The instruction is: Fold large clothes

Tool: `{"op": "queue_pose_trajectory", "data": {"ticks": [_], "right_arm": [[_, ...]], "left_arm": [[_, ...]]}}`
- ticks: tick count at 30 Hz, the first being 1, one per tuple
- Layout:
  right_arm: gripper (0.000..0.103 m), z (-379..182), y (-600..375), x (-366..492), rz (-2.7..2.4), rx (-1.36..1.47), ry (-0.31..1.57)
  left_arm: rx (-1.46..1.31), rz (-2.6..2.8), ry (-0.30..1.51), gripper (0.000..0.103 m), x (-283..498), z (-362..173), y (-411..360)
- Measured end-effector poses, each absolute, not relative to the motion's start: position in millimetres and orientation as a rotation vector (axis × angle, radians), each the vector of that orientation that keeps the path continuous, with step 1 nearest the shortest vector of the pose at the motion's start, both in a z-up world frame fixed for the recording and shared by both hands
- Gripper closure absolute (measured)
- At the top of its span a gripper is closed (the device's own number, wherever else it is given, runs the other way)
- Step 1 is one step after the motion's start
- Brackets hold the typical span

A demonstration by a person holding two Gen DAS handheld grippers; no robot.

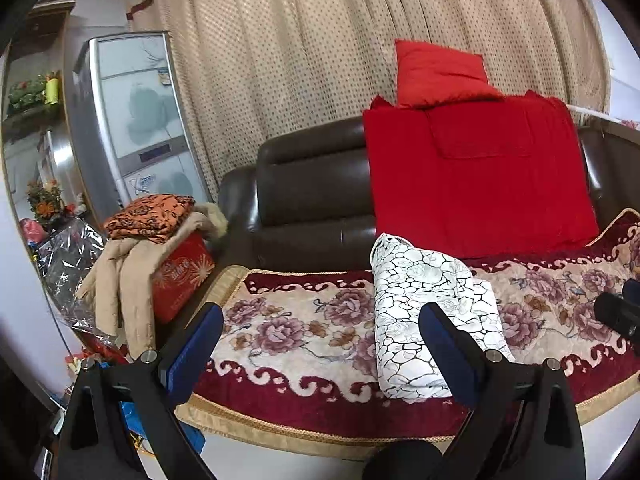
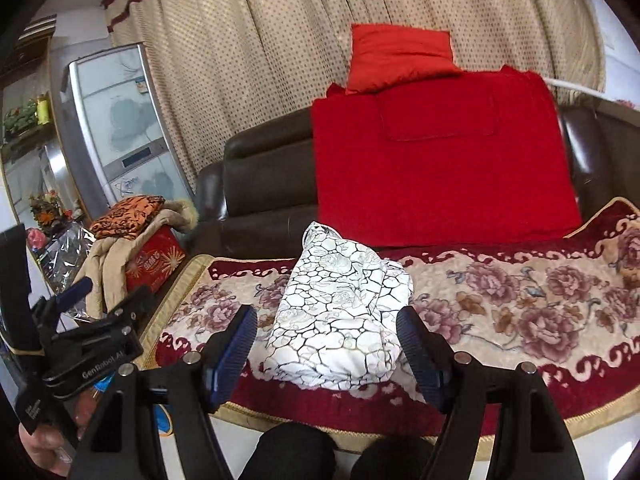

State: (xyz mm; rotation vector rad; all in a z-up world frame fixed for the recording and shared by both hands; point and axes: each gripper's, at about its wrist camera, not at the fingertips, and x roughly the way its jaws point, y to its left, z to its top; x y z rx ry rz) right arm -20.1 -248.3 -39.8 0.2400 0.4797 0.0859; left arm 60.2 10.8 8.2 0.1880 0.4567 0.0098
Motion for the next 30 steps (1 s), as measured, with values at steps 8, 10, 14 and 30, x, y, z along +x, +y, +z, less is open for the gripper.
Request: {"op": "queue_pose_trajectory", "data": {"ticks": [8,10,14,30], "right_arm": [[0.026,-42,-236,-51,0.084,0.252,0.492],[0.026,-42,-234,-55,0.088,0.268,0.495],[0.026,-41,-228,-60,0.092,0.269,0.493],[0.026,-33,-210,-72,0.095,0.248,0.484]], "left_arm": [[0.193,0.025,0.431,0.005,21,14,18],[0.196,0.028,0.421,0.005,14,16,21],[0.187,0.033,0.406,0.005,2,19,26],[0.161,0.055,0.375,0.005,-13,27,38]]}}
